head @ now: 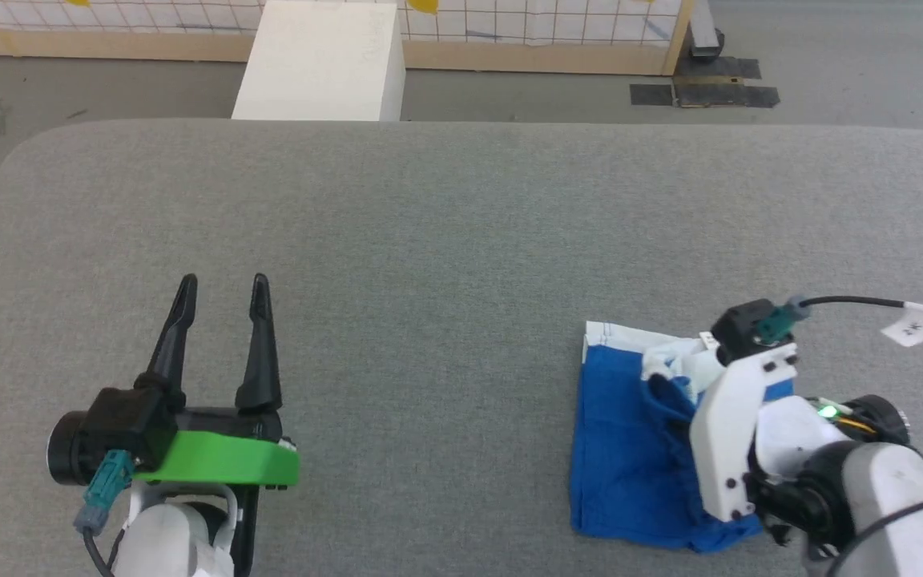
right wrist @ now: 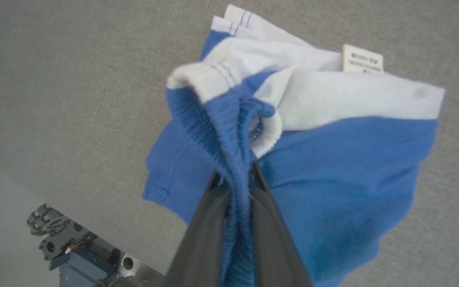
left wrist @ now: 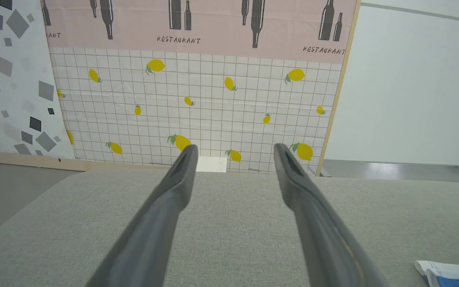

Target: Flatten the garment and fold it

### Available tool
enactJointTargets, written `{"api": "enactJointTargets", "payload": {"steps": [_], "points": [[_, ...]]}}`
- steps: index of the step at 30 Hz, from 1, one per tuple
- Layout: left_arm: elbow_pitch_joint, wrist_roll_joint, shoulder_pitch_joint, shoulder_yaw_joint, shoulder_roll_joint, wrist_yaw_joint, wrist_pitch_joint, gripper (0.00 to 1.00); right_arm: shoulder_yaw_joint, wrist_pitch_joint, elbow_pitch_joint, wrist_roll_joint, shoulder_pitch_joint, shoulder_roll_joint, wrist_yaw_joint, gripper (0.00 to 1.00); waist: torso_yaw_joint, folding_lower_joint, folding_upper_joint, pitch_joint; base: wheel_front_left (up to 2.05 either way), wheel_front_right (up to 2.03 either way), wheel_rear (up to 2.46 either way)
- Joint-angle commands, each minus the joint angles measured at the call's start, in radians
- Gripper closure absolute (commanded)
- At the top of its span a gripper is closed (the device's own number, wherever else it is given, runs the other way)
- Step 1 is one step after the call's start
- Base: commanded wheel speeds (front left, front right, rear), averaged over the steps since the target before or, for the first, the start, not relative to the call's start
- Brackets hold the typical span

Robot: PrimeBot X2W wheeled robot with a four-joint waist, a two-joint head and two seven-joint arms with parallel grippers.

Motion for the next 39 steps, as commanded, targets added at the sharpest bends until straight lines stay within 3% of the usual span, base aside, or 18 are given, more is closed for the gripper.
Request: {"api": "enactJointTargets", "payload": {"steps": [1, 11, 12, 13, 18, 24, 31, 34, 39], "points": [[-0.006, 0.006, 0.010, -0.001, -0.005, -0.005, -0.005, 0.00, 0.004, -0.023, 0.025, -0.012, -0.022, 0.013, -0.002, 1.00, 0.006, 0.0000, 0.0000, 0.005, 0.00, 0.00, 0.00], [-0.014, 0.010, -0.003, 0.002, -0.007, -0.016, -0.005, 0.00, 0.078, -0.125, 0.271, -0.121, -0.115, 0.057, -0.002, 1.00, 0.013, 0.0000, 0.0000, 0.033, 0.00, 0.00, 0.00], [-0.013, 0.010, -0.003, 0.001, -0.007, -0.016, -0.005, 0.00, 0.090, -0.136, 0.285, -0.127, -0.122, 0.059, -0.002, 0.56, 0.013, 0.0000, 0.0000, 0.033, 0.00, 0.00, 0.00], [-0.011, 0.010, -0.003, 0.001, -0.007, -0.017, -0.005, 0.00, 0.101, -0.145, 0.301, -0.130, -0.128, 0.061, -0.002, 0.00, 0.011, 0.0000, 0.0000, 0.033, 0.00, 0.00, 0.00], [-0.008, 0.011, 0.001, 0.005, -0.008, -0.018, -0.005, 0.00, 0.154, -0.184, 0.291, -0.110, -0.157, 0.068, -0.002, 0.00, -0.003, 0.0000, 0.0000, 0.025, 0.00, 0.00, 0.00], [-0.006, 0.017, 0.009, 0.024, -0.008, -0.021, -0.005, 0.00, 0.151, -0.201, 0.129, -0.052, -0.154, 0.046, -0.002, 0.00, -0.031, 0.0000, 0.0000, 0.007, 0.00, 0.00, 0.00], [-0.021, 0.029, 0.010, 0.045, -0.008, -0.023, -0.005, 0.00, -0.082, -0.236, -0.070, -0.050, -0.072, 0.045, -0.002, 0.00, -0.061, 0.0000, 0.0000, 0.010, 0.00, 0.00, 0.00], [-0.024, 0.031, 0.005, 0.043, -0.008, -0.025, -0.005, 0.00, -0.165, -0.237, -0.078, -0.105, -0.015, 0.035, -0.002, 0.00, -0.064, 0.0000, 0.0000, 0.018, 0.00, 0.00, 0.00], [-0.025, 0.031, -0.001, 0.040, -0.008, -0.026, -0.005, 0.00, -0.181, -0.230, -0.022, -0.163, 0.057, 0.025, -0.002, 0.00, -0.063, 0.0000, 0.0000, 0.034, 0.00, 0.00, 0.00]]}}
